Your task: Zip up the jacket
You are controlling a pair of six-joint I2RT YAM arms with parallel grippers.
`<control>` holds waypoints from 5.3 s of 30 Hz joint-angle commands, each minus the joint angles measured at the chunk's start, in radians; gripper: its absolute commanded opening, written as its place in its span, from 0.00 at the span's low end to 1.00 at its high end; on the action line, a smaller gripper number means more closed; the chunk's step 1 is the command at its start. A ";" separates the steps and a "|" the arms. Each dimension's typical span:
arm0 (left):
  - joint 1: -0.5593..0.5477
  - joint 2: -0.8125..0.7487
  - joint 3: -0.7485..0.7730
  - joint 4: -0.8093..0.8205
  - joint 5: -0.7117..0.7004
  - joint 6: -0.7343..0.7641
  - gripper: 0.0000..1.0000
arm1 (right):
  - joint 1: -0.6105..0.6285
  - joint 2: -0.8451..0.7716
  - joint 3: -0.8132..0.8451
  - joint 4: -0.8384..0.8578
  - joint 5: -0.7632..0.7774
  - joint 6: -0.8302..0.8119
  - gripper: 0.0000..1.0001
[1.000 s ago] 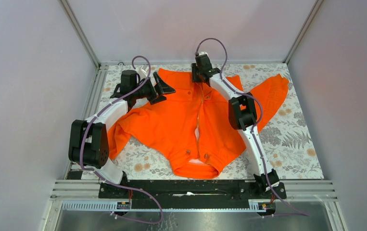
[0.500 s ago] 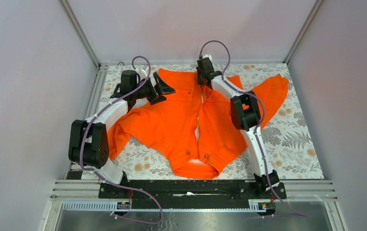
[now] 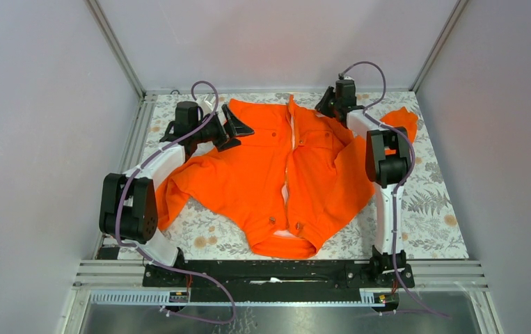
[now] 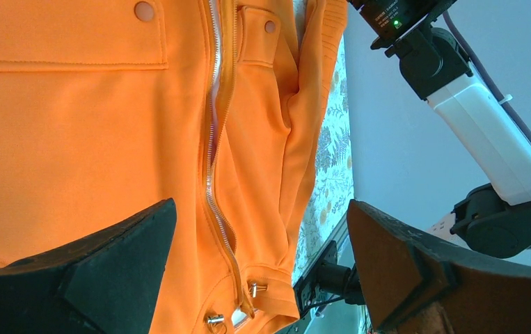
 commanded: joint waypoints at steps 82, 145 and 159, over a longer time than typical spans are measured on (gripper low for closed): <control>-0.078 -0.011 0.058 -0.081 -0.347 0.245 0.98 | 0.241 0.435 0.784 -0.357 0.410 -0.210 0.40; -0.068 0.887 0.764 0.920 0.141 -0.307 0.48 | 0.077 0.121 0.003 0.891 -0.766 0.265 0.00; -0.061 0.836 0.763 1.133 0.107 -0.442 0.27 | 0.077 0.102 -0.036 0.917 -0.773 0.269 0.00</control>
